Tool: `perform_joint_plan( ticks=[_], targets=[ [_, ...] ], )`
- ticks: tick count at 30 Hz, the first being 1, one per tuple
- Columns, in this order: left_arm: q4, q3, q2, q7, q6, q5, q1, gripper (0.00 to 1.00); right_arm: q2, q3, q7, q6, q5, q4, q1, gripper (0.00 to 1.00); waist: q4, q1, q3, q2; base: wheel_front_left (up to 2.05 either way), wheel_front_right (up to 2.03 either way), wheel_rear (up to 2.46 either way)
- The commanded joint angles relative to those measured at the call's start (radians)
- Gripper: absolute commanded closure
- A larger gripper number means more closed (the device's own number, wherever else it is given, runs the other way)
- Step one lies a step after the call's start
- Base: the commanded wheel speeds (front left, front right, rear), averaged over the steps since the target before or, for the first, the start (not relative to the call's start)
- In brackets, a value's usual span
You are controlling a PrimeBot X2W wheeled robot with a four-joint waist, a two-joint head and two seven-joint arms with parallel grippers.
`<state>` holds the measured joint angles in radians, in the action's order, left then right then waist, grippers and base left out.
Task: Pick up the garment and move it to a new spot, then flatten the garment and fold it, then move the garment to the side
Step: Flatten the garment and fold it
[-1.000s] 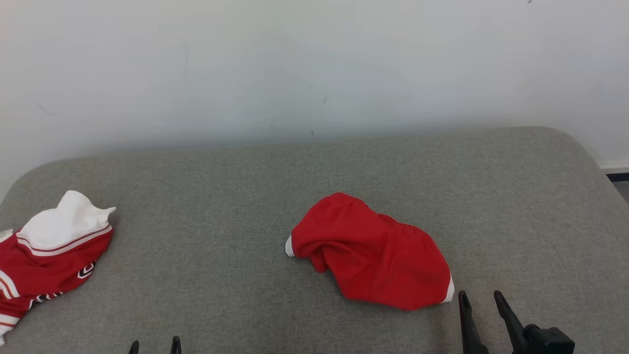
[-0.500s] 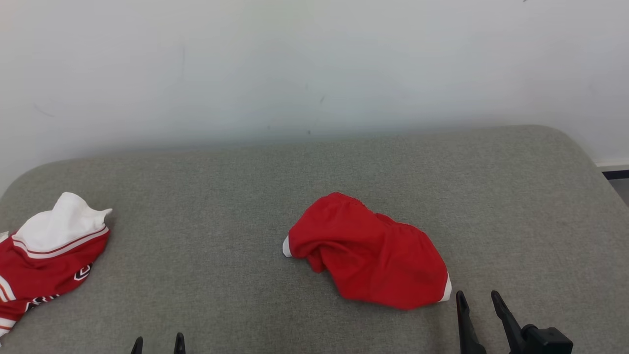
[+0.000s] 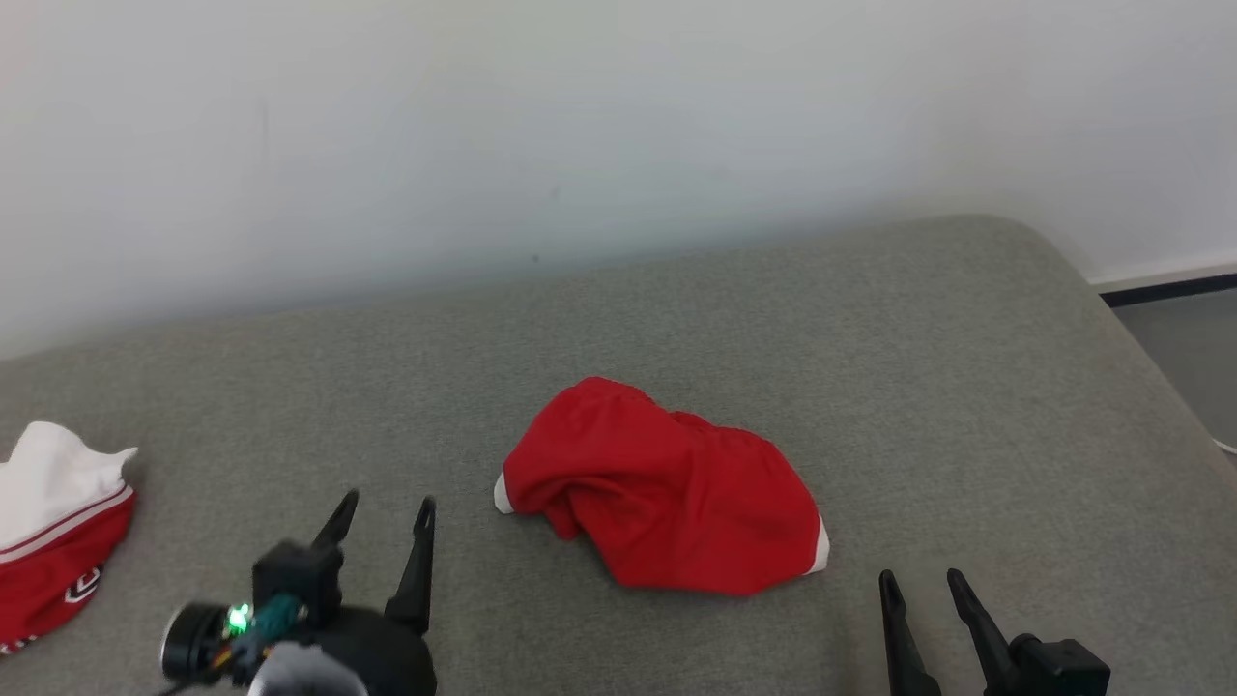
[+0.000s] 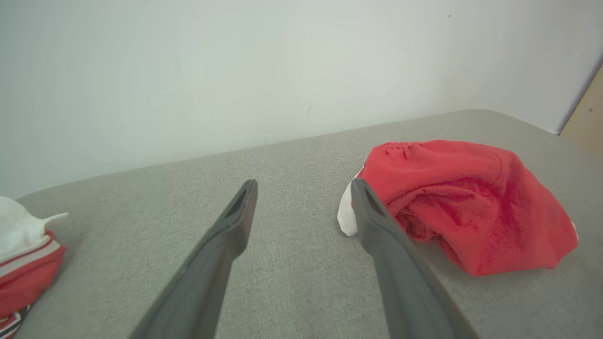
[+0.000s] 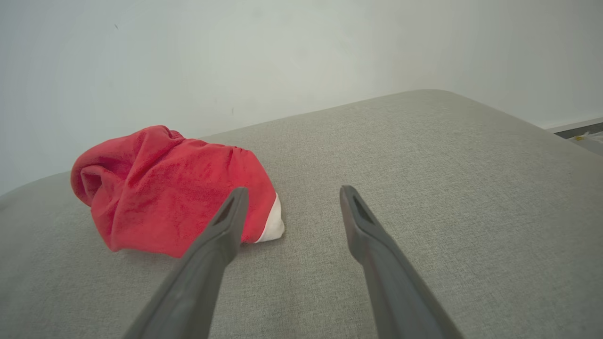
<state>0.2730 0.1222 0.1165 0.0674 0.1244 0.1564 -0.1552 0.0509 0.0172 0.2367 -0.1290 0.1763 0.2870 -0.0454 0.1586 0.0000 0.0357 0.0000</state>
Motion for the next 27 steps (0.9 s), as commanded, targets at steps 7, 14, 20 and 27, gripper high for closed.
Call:
perform_joint_plan(
  ticks=[7, 14, 20, 27],
  targets=[
    [0.085, 0.148, 0.02, -0.251, 0.005, 0.095, -0.295, 0.0, -0.001, -0.013, -0.006, -0.003, 0.009, -0.003, 0.006, 0.0, 0.146, 0.0, -0.035, 0.0, 0.0, 0.0, 0.0],
    [0.25, 0.253, 0.007, -0.481, 0.005, 0.174, -0.472, 0.0, -0.001, -0.04, -0.006, -0.003, 0.019, 0.004, 0.025, 0.0, 0.261, 0.0, -0.067, 0.0, 0.0, 0.0, 0.0],
    [0.381, 0.289, -0.011, -0.628, -0.061, 0.14, -0.568, 0.0, -0.002, -0.064, 0.002, -0.003, 0.034, 0.009, 0.039, 0.0, 0.322, 0.0, -0.103, 0.0, 0.0, 0.0, 0.0],
    [0.482, 0.317, -0.022, -0.747, -0.142, 0.1, -0.614, 0.0, -0.002, -0.072, 0.01, -0.003, 0.048, 0.017, 0.052, 0.0, 0.346, 0.0, -0.127, 0.0, 0.0, 0.0, 0.0]
  ],
)
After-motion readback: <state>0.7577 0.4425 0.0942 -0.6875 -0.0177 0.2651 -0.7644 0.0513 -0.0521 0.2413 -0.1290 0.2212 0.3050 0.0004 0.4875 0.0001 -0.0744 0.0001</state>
